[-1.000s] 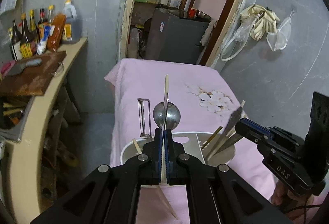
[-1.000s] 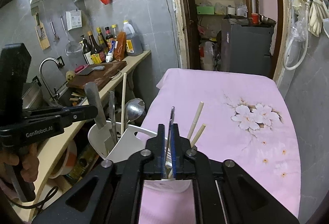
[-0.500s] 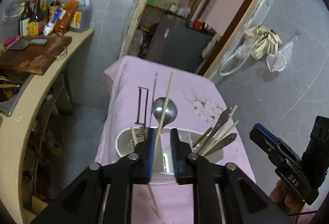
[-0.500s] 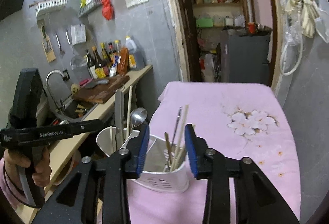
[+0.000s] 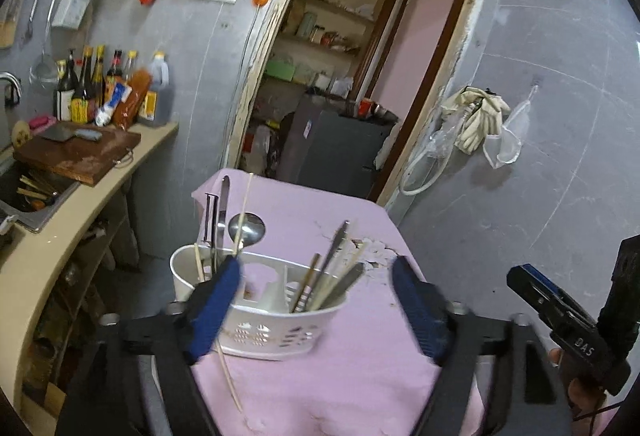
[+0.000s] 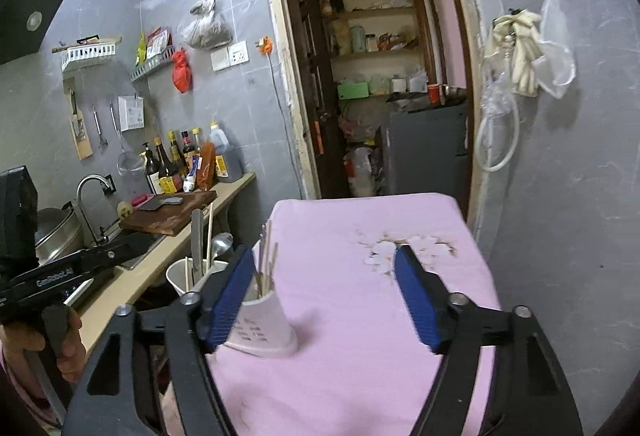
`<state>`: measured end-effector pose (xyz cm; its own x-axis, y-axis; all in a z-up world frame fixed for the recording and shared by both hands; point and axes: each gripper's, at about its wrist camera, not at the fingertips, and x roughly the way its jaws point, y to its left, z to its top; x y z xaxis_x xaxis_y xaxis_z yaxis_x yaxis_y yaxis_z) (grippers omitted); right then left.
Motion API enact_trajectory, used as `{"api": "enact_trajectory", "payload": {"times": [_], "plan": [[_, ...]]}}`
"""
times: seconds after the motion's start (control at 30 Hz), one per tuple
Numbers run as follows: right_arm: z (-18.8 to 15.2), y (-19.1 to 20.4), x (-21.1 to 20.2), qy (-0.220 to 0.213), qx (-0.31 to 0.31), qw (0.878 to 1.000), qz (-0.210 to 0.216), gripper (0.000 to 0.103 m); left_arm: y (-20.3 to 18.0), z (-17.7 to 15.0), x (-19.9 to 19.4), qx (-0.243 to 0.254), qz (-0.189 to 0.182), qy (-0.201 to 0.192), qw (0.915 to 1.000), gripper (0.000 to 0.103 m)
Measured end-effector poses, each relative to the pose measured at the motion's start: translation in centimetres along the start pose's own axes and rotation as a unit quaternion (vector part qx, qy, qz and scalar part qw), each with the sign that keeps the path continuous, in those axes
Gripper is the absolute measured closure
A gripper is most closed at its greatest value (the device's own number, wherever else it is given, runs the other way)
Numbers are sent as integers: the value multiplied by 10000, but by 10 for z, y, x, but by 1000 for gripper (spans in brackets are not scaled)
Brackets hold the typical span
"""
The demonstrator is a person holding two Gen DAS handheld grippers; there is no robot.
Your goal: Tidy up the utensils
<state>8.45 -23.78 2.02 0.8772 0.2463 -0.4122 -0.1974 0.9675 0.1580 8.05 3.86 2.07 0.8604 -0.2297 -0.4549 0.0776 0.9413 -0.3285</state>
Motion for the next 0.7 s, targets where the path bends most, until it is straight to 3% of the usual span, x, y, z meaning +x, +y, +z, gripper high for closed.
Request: {"api": "enact_trajectory", "payload": {"times": [0.1,0.23,0.47,0.7], "plan": [[-5,-7,-20,-64,-41,10000,-28,21,-13,-12,-17,72,95,-195,9997,8],[-17,-17,-47,-145,-69,9999,-45,1,-25,-30,-36,222,227,-384,9988,1],[-42,-30,-77,-81,-46,9997,-210,1,-42,-66,-57,674,493,-413,9956,1],[-58,-47,-89,-48,291,9984,-474,1,-39,-82,-64,636,595,-287,9958,1]]}}
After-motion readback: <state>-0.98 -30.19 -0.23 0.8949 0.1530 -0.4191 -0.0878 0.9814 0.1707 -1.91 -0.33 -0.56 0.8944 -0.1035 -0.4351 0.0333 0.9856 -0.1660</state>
